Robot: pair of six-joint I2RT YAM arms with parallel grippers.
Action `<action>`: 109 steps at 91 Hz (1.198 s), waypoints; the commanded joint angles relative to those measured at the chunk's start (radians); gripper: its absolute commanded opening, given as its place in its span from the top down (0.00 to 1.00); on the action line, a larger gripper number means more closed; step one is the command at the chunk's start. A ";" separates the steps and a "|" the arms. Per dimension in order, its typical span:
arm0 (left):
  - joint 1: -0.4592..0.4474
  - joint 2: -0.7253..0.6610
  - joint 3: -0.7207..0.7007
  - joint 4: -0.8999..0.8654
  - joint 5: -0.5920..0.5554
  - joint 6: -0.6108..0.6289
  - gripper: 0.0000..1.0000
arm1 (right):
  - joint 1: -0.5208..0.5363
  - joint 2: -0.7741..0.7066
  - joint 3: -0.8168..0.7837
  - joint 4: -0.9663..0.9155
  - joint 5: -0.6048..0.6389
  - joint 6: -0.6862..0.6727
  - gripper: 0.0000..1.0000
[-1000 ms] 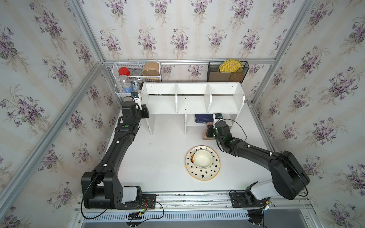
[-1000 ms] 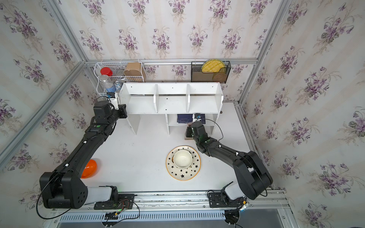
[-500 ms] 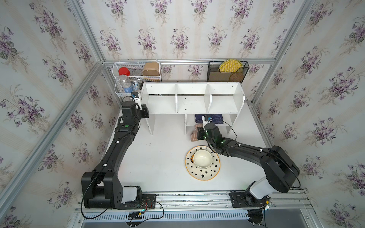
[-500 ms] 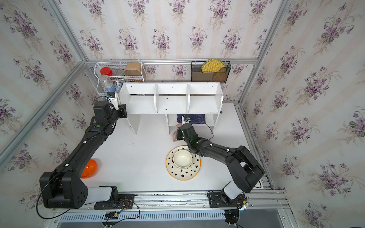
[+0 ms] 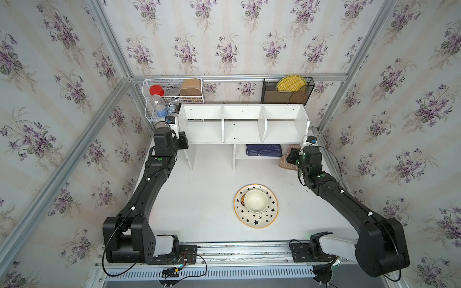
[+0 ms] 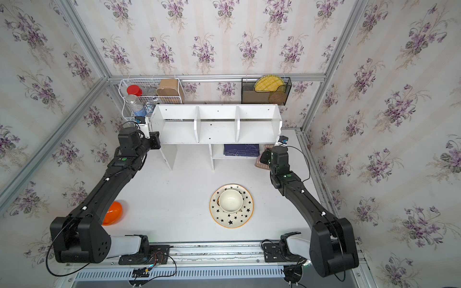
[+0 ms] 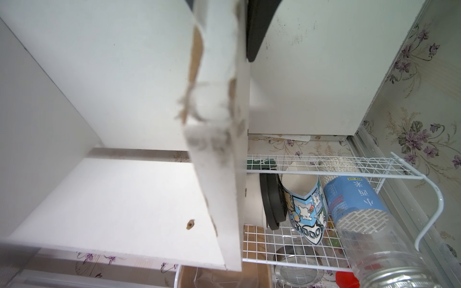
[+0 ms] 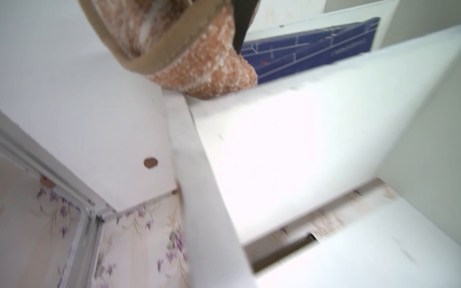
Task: Wipe the bookshelf clean with a cloth
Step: Wipe the dust from the shelf.
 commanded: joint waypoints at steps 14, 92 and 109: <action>-0.002 0.005 0.003 -0.099 0.125 -0.067 1.00 | 0.127 -0.025 0.108 -0.096 0.063 -0.130 1.00; 0.000 0.010 0.006 -0.105 0.124 -0.064 1.00 | 0.579 0.084 0.317 -0.141 0.329 -0.234 1.00; 0.000 0.006 0.008 -0.108 0.122 -0.060 1.00 | 0.474 -0.062 0.322 -0.175 0.407 -0.269 1.00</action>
